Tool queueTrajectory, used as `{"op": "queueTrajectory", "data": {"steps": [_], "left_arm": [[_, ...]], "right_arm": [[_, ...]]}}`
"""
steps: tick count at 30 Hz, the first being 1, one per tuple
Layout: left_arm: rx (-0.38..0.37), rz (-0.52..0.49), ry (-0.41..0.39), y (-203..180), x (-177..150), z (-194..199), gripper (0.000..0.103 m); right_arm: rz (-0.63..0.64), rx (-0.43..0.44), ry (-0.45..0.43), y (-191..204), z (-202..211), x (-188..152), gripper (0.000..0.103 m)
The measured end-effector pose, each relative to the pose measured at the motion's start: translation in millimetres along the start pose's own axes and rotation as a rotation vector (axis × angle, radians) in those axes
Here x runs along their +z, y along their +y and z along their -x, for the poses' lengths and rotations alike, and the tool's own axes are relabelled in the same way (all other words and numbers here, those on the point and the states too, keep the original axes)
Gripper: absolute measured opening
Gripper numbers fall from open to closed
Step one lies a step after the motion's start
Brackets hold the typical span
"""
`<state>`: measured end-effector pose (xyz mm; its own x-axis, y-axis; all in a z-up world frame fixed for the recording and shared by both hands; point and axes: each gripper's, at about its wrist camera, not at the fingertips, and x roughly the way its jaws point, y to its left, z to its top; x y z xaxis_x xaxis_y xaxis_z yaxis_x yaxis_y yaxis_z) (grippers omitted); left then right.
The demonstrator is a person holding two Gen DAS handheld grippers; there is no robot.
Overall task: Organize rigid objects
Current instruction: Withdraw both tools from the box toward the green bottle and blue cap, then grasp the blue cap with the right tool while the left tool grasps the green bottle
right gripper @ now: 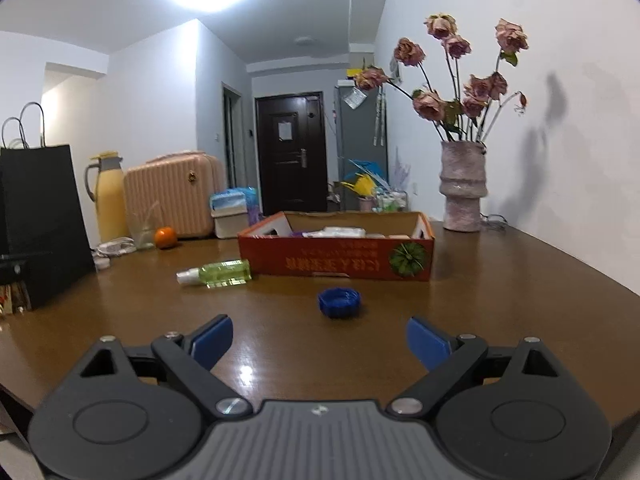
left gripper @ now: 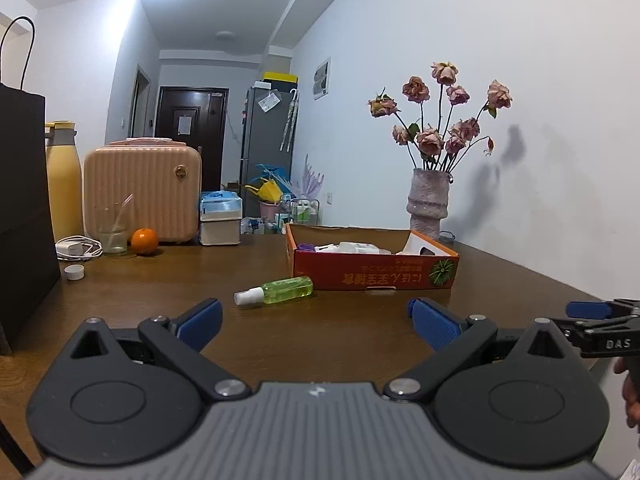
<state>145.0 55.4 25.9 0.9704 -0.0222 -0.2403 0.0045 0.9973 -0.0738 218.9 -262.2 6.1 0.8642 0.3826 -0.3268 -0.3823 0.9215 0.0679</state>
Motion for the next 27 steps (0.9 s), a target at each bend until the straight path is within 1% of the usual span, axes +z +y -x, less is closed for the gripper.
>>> {"op": "queueTrajectory", "data": {"steps": [4,8,12,14,18,19,20,22,24,25,26,27], "left_arm": [[0.023,-0.016,0.032,-0.1,-4.9,-17.9,0.103],[-0.010,-0.005,0.086,2.1,-10.8,-42.2,0.103],[-0.009,-0.044,0.114,5.3,-7.1,-74.7,0.103],[-0.026,-0.075,0.125,8.6,-1.9,-95.3,0.103],[-0.043,-0.160,0.152,17.5,10.6,-151.7,0.103],[-0.050,-0.170,0.168,21.5,12.6,-167.4,0.103],[-0.062,-0.173,0.199,27.3,15.5,-186.7,0.103],[-0.116,-0.178,0.243,38.1,19.2,-220.2,0.103],[-0.165,-0.173,0.285,47.7,20.6,-253.3,0.102],[-0.143,-0.173,0.315,50.8,20.4,-270.3,0.101],[-0.108,-0.177,0.327,51.9,19.5,-282.1,0.100],[-0.094,-0.188,0.323,53.6,19.3,-292.0,0.097]], "right_arm": [[0.027,-0.017,0.024,3.1,-5.3,-0.9,0.094],[0.051,-0.017,0.045,7.3,-20.2,1.2,0.094],[0.056,-0.012,0.081,5.5,-48.2,8.2,0.093],[0.056,-0.011,0.099,2.9,-66.0,14.6,0.093],[0.067,0.005,0.145,-2.5,-110.1,29.9,0.092],[0.071,0.007,0.152,-3.4,-119.8,32.5,0.092],[0.075,0.012,0.163,-4.6,-133.1,36.1,0.091],[0.081,0.016,0.191,-7.2,-159.2,41.4,0.085],[0.081,0.017,0.227,-9.9,-185.2,44.9,0.083],[0.077,0.008,0.252,-11.3,-199.9,46.4,0.080],[0.075,0.000,0.277,-12.4,-213.9,47.3,0.078],[0.077,-0.003,0.298,-13.2,-225.4,47.7,0.076]]}}
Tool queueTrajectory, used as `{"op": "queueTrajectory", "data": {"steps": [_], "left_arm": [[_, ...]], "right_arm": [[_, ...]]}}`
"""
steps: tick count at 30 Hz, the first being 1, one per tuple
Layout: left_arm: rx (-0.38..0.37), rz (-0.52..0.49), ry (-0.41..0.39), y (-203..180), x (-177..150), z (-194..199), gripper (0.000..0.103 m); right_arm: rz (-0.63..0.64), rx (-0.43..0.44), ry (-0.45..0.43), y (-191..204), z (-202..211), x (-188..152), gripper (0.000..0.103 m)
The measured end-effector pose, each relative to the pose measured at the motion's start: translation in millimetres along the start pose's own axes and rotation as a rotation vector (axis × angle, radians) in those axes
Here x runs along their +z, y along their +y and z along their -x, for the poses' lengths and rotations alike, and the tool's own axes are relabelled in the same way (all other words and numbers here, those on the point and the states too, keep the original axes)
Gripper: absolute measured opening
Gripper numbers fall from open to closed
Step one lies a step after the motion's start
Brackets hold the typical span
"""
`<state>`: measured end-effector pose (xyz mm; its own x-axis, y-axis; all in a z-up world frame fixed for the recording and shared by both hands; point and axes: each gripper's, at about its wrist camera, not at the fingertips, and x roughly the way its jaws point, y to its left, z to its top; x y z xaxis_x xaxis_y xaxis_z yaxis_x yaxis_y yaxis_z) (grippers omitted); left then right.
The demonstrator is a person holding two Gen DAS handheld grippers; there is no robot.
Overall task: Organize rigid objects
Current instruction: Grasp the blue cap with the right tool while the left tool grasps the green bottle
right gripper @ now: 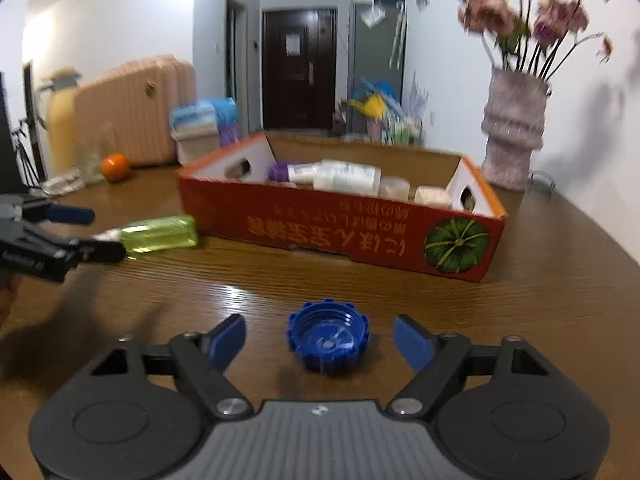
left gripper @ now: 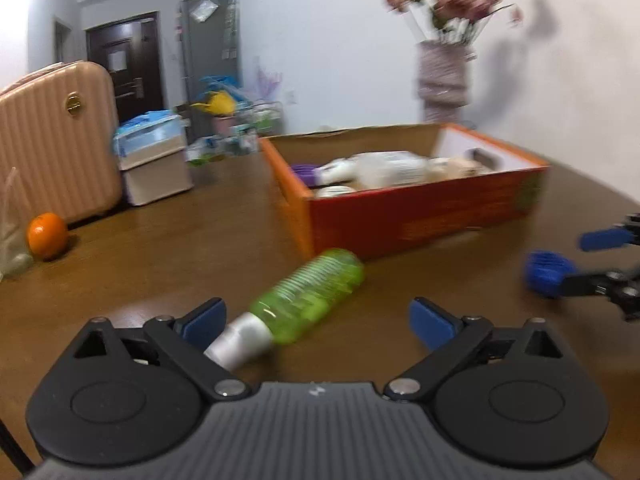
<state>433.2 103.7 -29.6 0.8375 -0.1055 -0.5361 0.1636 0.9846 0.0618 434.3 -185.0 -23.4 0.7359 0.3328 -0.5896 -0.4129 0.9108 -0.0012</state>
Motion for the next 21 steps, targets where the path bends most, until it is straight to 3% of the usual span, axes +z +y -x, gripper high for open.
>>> {"op": "queueTrajectory", "data": {"steps": [5,7,9,10,11,14,21], "left_arm": [[-0.056,0.005,0.070,16.4,7.2,-41.4,0.084],[-0.084,0.024,0.119,18.9,7.7,-51.9,0.062],[-0.085,0.021,0.119,16.8,7.9,-54.5,0.054],[-0.087,0.023,0.118,15.1,8.1,-53.4,0.038],[-0.079,0.022,0.117,12.8,8.1,-51.5,0.033],[-0.060,0.028,0.120,1.2,5.5,-37.7,0.031],[0.031,0.048,-0.041,-37.5,-8.8,50.2,0.031]], "right_arm": [[0.001,0.020,0.072,-1.0,-36.5,5.8,0.063],[-0.006,0.025,0.079,-2.3,-41.5,3.7,0.053],[-0.026,0.027,0.063,-5.0,-41.0,2.2,0.052],[-0.035,0.024,0.058,-6.7,-40.7,1.4,0.052],[-0.044,0.021,0.052,-8.6,-40.8,0.7,0.052],[-0.052,0.021,0.037,-8.2,-35.1,-1.4,0.052],[-0.033,-0.025,-0.106,6.9,26.0,-9.2,0.052]]}}
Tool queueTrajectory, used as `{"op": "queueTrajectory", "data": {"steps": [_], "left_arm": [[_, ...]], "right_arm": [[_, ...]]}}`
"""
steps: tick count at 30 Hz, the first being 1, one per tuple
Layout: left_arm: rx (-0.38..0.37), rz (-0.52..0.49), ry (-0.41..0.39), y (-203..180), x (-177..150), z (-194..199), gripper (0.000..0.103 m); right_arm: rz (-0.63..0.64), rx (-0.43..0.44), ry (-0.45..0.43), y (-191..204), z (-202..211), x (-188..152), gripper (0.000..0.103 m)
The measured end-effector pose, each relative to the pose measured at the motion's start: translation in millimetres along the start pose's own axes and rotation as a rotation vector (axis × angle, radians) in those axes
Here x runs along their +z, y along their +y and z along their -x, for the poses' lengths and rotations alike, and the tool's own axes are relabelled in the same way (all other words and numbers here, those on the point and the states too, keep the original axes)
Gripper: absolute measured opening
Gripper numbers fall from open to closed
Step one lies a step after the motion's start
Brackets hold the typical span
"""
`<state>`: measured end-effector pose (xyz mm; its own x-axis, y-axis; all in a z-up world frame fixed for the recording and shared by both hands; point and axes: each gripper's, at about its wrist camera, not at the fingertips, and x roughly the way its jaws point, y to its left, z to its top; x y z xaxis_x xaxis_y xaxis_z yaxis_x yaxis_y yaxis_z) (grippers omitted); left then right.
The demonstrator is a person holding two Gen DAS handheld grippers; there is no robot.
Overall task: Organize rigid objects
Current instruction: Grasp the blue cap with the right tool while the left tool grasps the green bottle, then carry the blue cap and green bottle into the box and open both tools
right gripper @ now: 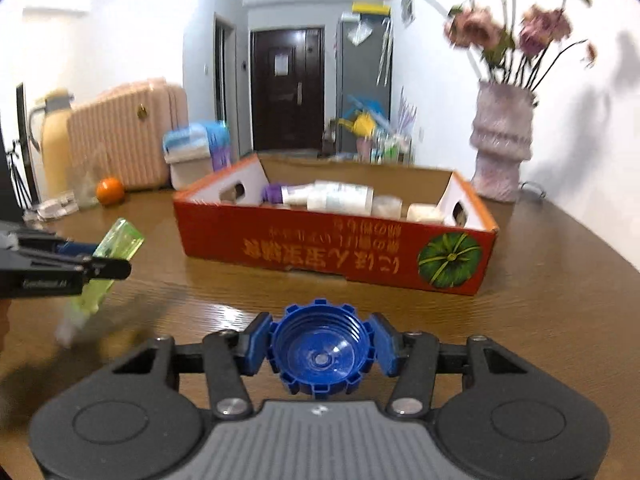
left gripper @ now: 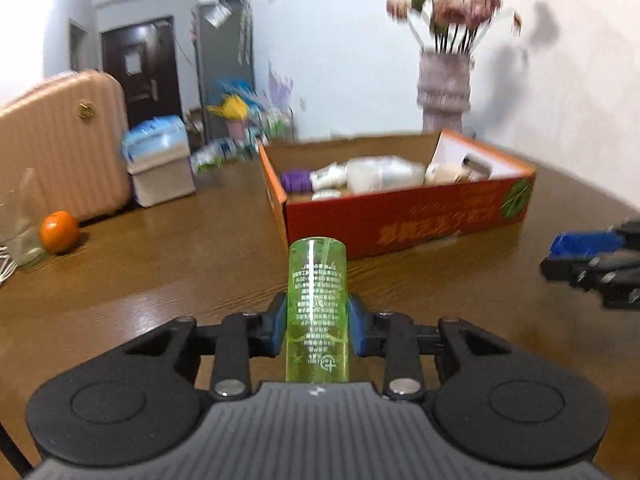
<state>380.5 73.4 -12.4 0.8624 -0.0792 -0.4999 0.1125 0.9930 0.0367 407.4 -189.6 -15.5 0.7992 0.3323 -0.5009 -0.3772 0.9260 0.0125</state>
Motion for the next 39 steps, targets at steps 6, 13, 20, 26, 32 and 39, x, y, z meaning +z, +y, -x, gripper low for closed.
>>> {"op": "queueTrajectory", "data": {"steps": [6,13,20,26,32,39], "left_arm": [[0.036,0.094,-0.151,-29.5,-13.1,97.0,0.031],[0.027,0.063,-0.251,-65.7,-29.2,182.3,0.031],[0.036,0.075,-0.266,-74.9,-38.3,202.8,0.031],[0.033,0.046,-0.293,-77.1,-35.5,205.0,0.031],[0.048,-0.037,-0.318,-75.6,-15.9,188.4,0.031],[0.052,-0.099,-0.338,-69.8,25.1,149.4,0.031]], "right_arm": [[0.066,-0.052,-0.077,23.1,67.8,-21.6,0.052],[0.028,-0.069,-0.149,30.4,133.4,-48.6,0.052],[-0.027,-0.068,-0.164,27.3,170.2,-67.5,0.052],[-0.038,-0.088,-0.178,23.6,181.8,-68.7,0.052],[-0.023,-0.087,-0.191,18.1,170.3,-55.9,0.052],[-0.019,-0.085,-0.196,4.4,145.0,-27.8,0.052]]}}
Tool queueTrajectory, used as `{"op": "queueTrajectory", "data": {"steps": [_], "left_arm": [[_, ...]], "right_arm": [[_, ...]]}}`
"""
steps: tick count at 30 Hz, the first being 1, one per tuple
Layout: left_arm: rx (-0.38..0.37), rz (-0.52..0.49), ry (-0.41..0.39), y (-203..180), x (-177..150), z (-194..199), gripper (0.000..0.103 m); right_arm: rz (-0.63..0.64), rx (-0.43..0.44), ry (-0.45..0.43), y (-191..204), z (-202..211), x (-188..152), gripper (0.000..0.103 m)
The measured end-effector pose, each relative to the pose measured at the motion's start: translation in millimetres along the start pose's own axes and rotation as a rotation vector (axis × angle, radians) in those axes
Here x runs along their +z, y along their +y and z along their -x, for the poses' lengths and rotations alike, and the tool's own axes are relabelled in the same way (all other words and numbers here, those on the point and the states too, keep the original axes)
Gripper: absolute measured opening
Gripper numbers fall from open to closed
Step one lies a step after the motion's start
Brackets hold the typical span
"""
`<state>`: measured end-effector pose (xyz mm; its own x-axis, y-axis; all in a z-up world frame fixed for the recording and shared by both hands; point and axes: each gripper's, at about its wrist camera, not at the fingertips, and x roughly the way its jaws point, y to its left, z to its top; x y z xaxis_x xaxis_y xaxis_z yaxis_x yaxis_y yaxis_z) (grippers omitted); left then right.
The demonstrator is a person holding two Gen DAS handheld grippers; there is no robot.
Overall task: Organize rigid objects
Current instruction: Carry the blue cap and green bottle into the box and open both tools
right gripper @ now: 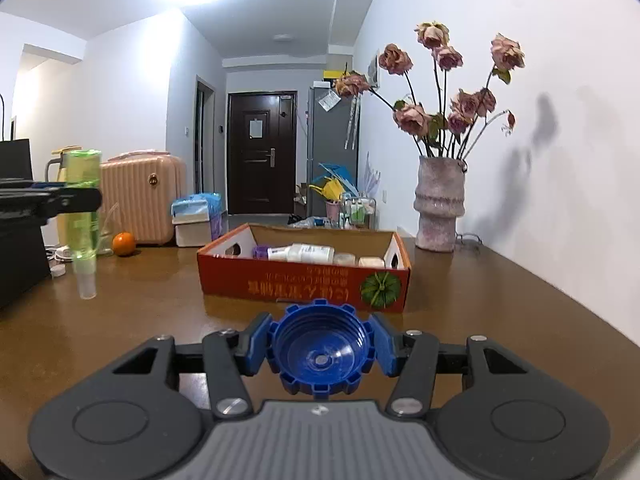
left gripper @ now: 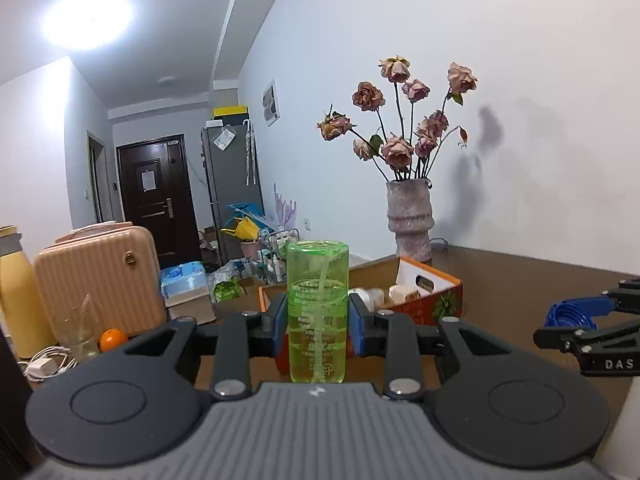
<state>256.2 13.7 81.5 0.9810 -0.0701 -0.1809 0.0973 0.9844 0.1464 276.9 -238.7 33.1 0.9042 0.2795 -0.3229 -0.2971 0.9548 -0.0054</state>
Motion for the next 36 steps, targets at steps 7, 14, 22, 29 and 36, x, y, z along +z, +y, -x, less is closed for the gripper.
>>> {"op": "queueTrajectory", "data": {"steps": [7,14,22,29,36], "left_arm": [[-0.088,-0.020,0.076,10.0,21.1,-66.6,0.031],[-0.050,-0.240,0.138,4.1,37.5,-169.6,0.031],[-0.083,-0.335,0.267,-0.8,15.7,-306.1,0.031],[-0.177,-0.428,0.339,-24.2,-13.0,-381.6,0.032],[-0.418,-0.406,0.337,-42.7,-23.8,-389.6,0.047]], "right_arm": [[-0.008,0.042,-0.025,-6.5,-29.8,33.1,0.052],[0.004,0.099,0.002,-24.1,-106.3,81.4,0.052],[-0.167,0.161,0.227,-66.5,-252.7,98.3,0.052],[-0.081,0.109,0.382,-73.4,-336.7,89.2,0.052],[-0.045,0.117,0.423,-80.8,-347.1,81.1,0.064]]}}
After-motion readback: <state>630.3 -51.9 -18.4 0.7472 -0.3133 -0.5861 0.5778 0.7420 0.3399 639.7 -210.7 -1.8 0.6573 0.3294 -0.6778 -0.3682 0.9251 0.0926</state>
